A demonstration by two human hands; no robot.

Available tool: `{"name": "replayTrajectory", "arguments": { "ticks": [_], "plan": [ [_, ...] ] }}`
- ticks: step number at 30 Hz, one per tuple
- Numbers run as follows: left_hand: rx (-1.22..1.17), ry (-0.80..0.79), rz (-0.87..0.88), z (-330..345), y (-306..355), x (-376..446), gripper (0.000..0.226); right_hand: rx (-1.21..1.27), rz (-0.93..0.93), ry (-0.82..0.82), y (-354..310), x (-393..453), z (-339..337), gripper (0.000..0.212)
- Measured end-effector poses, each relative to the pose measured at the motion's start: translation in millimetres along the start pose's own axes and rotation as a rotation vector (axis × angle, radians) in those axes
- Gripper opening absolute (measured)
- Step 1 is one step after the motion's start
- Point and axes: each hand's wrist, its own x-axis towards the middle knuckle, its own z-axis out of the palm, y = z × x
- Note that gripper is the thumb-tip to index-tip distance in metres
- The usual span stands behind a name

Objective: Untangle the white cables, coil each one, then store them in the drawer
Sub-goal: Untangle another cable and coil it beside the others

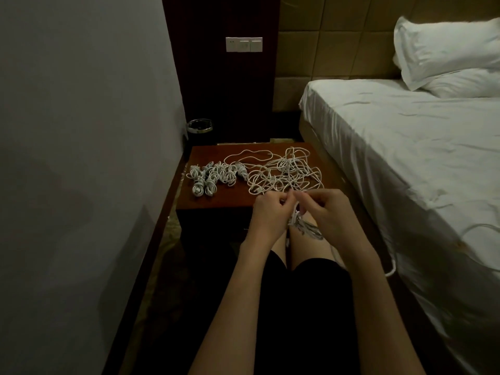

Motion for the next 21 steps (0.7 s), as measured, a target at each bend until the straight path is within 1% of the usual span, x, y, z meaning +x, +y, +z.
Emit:
{"name": "replayTrajectory", "arguments": {
  "ticks": [2,5,7,9,11,12,13,15,16,19,21],
  "plan": [
    [-0.111,0.007,-0.016,0.9,-0.8,-0.6,0.055,0.094,0.06,0.062,11.6,1.5,-1.2,0.036],
    [-0.213,0.031,-0.067,2.5,1.0,-1.2,0.061,0.162,0.114,0.075,20.7,3.2,3.1,0.036],
    [-0.279,0.041,-0.098,2.1,-1.5,-1.8,0.06,0.281,0.176,0.004,24.3,3.6,4.3,0.041],
    [-0.353,0.038,-0.127,0.9,-4.5,-2.2,0.053,0.455,0.299,-0.131,28.7,2.1,4.9,0.046],
    [-0.409,0.043,-0.162,-0.1,-5.0,-1.2,0.049,0.54,0.412,-0.21,30.6,2.0,10.7,0.035],
    [-0.415,0.062,-0.181,0.6,-4.9,-0.1,0.051,0.508,0.45,-0.217,32.7,3.2,16.0,0.031],
    [-0.403,0.094,-0.2,1.3,-4.1,1.1,0.052,0.434,0.481,-0.217,31.5,4.7,21.0,0.033],
    [-0.339,0.184,-0.231,1.3,-3.5,3.4,0.053,0.271,0.467,-0.206,27.0,6.0,30.1,0.037],
    [-0.286,0.229,-0.228,0.1,-3.7,4.6,0.054,0.25,0.444,-0.223,24.2,6.2,33.0,0.035],
    [-0.14,0.306,-0.195,-5.0,-7.1,8.0,0.056,0.34,0.417,-0.324,3.4,1.2,31.1,0.025],
    [-0.058,0.318,-0.191,-7.3,-9.6,10.8,0.056,0.249,0.351,-0.424,-4.3,-1.1,26.6,0.03]
  ]
}}
